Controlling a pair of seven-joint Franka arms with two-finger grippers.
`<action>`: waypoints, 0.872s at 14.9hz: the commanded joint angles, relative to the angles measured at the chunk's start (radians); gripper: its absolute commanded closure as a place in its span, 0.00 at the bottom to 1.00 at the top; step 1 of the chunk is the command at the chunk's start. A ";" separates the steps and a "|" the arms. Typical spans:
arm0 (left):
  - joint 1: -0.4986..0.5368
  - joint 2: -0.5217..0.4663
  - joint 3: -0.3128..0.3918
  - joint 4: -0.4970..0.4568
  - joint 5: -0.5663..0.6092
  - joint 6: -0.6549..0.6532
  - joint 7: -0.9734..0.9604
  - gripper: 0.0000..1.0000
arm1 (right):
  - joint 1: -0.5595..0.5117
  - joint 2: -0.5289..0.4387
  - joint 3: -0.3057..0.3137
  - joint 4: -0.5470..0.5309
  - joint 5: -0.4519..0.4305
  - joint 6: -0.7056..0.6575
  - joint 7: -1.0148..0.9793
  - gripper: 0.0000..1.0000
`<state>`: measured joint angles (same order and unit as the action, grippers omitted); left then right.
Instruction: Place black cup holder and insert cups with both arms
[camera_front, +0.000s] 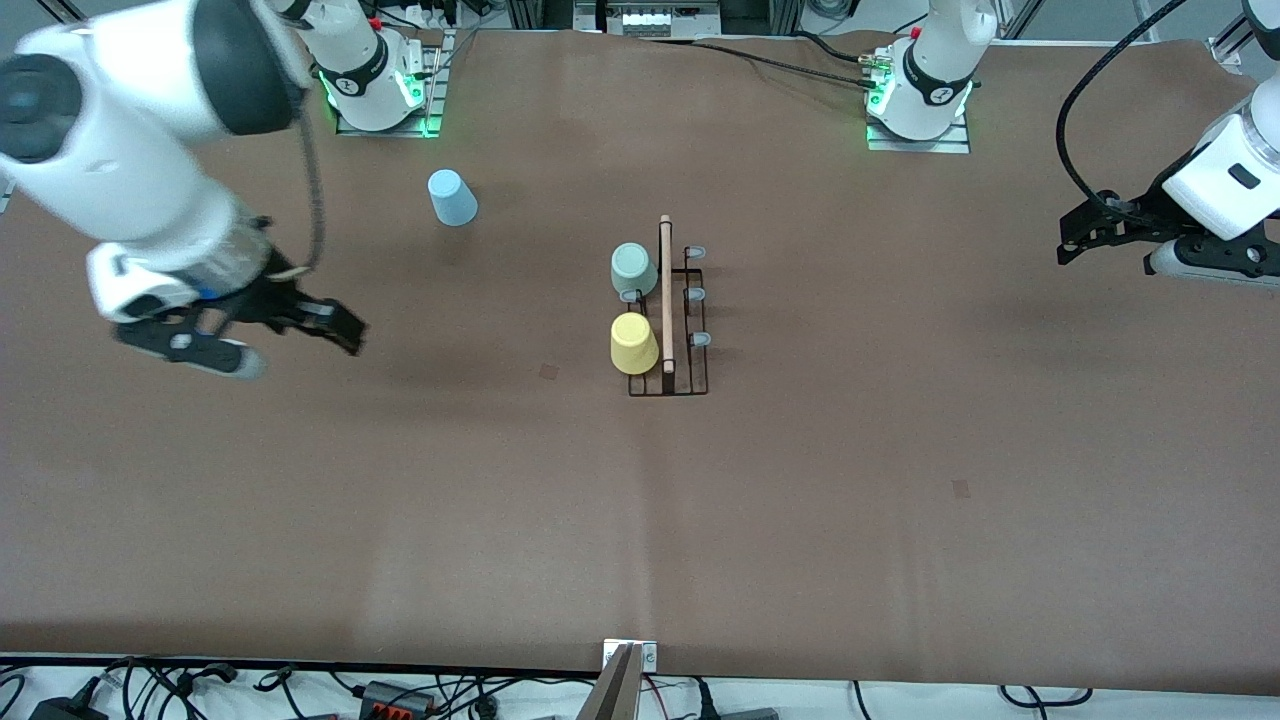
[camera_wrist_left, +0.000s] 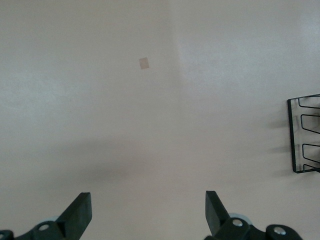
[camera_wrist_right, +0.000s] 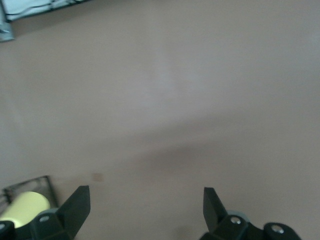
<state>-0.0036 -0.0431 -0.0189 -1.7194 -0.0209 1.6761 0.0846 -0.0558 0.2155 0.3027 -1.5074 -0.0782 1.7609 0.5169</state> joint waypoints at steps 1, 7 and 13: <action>-0.006 0.005 0.008 0.017 -0.017 -0.009 0.012 0.00 | -0.052 -0.064 -0.092 -0.036 0.029 -0.072 -0.192 0.00; -0.007 0.005 0.007 0.017 -0.017 -0.010 0.009 0.00 | -0.049 -0.131 -0.302 -0.013 0.034 -0.139 -0.394 0.00; -0.006 0.005 0.008 0.017 -0.017 -0.010 0.011 0.00 | -0.053 -0.114 -0.306 0.062 0.086 -0.285 -0.477 0.00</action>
<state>-0.0044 -0.0431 -0.0187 -1.7192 -0.0209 1.6761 0.0846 -0.1123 0.0842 0.0001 -1.4634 -0.0299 1.5205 0.0620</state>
